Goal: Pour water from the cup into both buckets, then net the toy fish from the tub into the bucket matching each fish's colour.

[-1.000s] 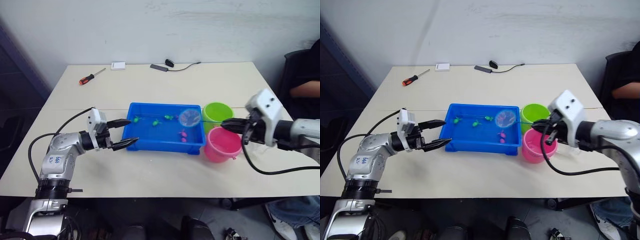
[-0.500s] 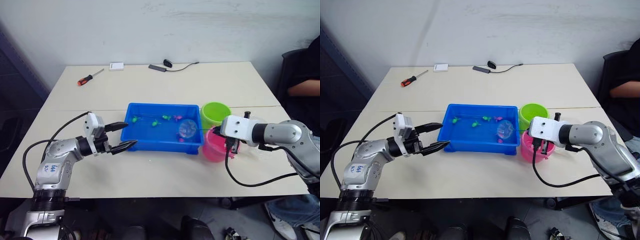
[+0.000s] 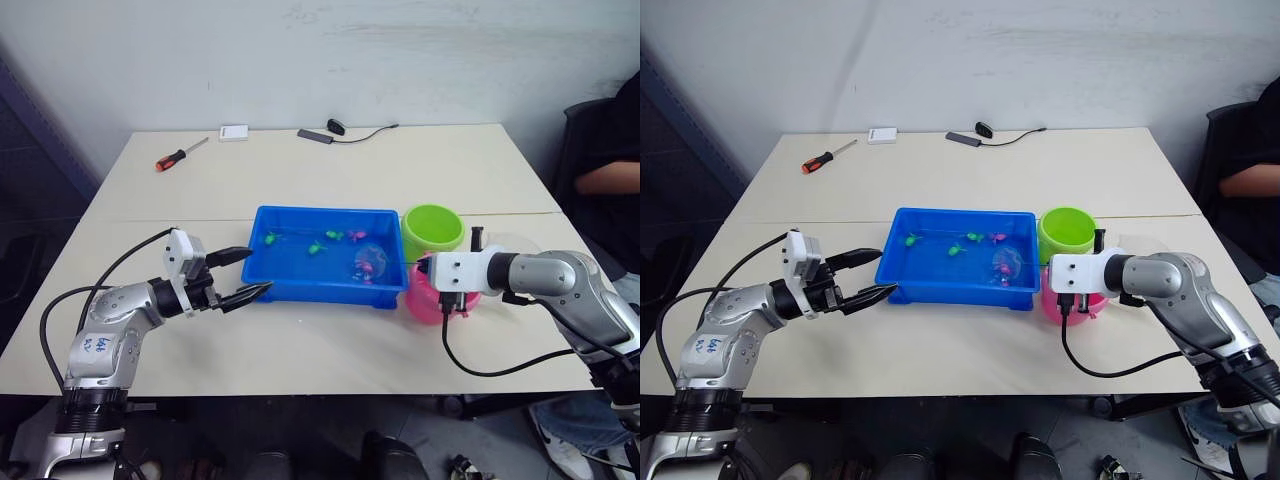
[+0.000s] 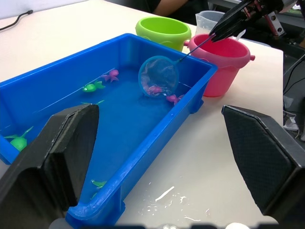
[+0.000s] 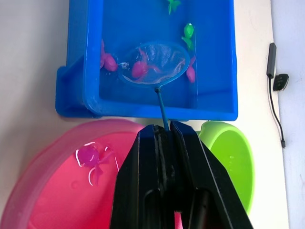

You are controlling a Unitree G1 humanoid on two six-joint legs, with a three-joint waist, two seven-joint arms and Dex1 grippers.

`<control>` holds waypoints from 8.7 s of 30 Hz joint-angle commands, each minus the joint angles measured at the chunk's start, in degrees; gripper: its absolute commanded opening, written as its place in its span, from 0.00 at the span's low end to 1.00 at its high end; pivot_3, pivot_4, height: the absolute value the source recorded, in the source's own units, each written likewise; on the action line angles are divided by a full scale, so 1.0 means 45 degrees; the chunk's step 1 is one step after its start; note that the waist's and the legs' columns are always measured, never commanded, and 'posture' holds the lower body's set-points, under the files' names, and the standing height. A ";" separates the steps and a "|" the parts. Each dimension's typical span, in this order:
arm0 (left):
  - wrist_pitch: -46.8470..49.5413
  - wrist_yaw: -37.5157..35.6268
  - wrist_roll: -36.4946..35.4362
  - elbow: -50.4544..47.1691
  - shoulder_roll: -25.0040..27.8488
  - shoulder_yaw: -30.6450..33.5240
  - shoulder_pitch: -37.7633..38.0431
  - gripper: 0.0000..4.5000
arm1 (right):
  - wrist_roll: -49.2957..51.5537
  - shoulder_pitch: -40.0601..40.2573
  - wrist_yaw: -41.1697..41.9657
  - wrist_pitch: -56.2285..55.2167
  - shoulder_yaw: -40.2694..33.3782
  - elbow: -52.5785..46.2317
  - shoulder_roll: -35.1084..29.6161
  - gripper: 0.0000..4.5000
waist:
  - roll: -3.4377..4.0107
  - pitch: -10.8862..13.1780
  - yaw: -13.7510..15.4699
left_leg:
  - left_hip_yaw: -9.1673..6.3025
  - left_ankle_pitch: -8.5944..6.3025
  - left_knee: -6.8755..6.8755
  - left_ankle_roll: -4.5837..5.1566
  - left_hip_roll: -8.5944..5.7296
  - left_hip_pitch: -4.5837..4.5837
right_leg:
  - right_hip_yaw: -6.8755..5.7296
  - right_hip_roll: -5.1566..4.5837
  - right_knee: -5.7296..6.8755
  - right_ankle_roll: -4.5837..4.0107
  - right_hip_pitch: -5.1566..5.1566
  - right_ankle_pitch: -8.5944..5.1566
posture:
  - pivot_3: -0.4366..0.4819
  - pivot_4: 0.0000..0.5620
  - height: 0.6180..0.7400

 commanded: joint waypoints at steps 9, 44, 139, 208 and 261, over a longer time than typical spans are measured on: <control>0.0046 0.0218 -0.0405 -0.0749 0.0241 0.0420 0.0242 0.99 | -0.0912 -0.0221 0.0061 -0.1344 -0.0131 0.0279 -0.0055 0.00 | 0.0002 -0.0002 0.0006 | -0.0001 -0.0001 0.0000 0.0002 0.0000 0.0002 | 0.0000 -0.0001 0.0006 -0.0003 0.0002 -0.0001 | 0.48 0.27 1.00; -0.0060 0.0347 -0.0551 -0.0979 0.0479 0.0582 0.0339 0.99 | 0.5910 -0.1695 0.0951 1.2459 -0.2672 -0.3048 0.2335 0.00 | 0.0010 -0.0007 0.0030 | -0.0114 -0.0053 0.0016 0.0081 -0.0002 0.0009 | -0.0012 -0.0014 0.0123 -0.0037 -0.0010 -0.0017 | 0.48 0.27 1.00; -0.1933 -0.1439 0.0272 0.2934 -0.0353 -0.0908 -0.2625 0.99 | -1.0287 1.2102 -1.3392 -0.8436 -1.0654 -0.2585 0.1166 0.00 | -0.0076 0.0029 -0.0017 | 0.0002 -0.0039 -0.0005 0.0075 -0.0005 -0.0030 | 0.0036 0.0003 -0.0011 -0.0054 0.0036 -0.0059 | 0.48 0.27 1.00; -0.0654 -0.1092 -0.0328 0.0596 0.0495 0.0172 -0.1152 0.99 | 1.4730 -0.4267 -0.8236 2.0280 -0.5482 -0.1143 0.2898 0.00 | 0.0012 -0.0006 0.0023 | -0.0124 -0.0066 0.0041 0.0131 0.0008 0.0004 | 0.0020 -0.0035 0.0151 -0.0050 -0.0007 -0.0013 | 0.48 0.27 1.00; -0.0224 -0.0705 -0.0526 -0.0192 0.0605 0.0201 -0.0578 0.99 | 1.9555 -0.3212 -1.9586 1.9253 -0.7225 -0.0153 0.6156 0.00 | 0.0055 -0.0004 -0.0254 | -0.0110 -0.0064 0.0017 0.0132 0.0066 -0.0029 | 0.0017 -0.0017 0.0137 -0.0020 -0.0024 -0.0001 | 0.48 0.27 1.00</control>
